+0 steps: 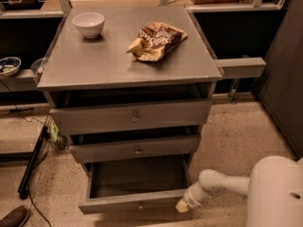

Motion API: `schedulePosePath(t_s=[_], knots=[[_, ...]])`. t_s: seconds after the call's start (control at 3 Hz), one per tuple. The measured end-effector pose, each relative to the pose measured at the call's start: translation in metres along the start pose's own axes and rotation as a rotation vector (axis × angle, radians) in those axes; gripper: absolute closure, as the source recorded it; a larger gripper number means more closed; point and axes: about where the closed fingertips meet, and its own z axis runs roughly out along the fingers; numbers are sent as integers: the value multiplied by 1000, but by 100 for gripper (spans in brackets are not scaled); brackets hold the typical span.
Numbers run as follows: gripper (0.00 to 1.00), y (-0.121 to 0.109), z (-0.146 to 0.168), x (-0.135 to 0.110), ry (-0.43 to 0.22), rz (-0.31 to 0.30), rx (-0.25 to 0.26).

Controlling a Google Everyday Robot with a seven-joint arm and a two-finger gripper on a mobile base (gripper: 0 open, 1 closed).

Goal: Close bottom drawer

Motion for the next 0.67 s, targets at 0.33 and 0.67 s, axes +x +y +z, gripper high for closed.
schedulePosePath(t_s=[0.33,0.67], knots=[[100,-20,0,-33,-54,-21,35],[100,-20,0,-33,-54,-21,35]])
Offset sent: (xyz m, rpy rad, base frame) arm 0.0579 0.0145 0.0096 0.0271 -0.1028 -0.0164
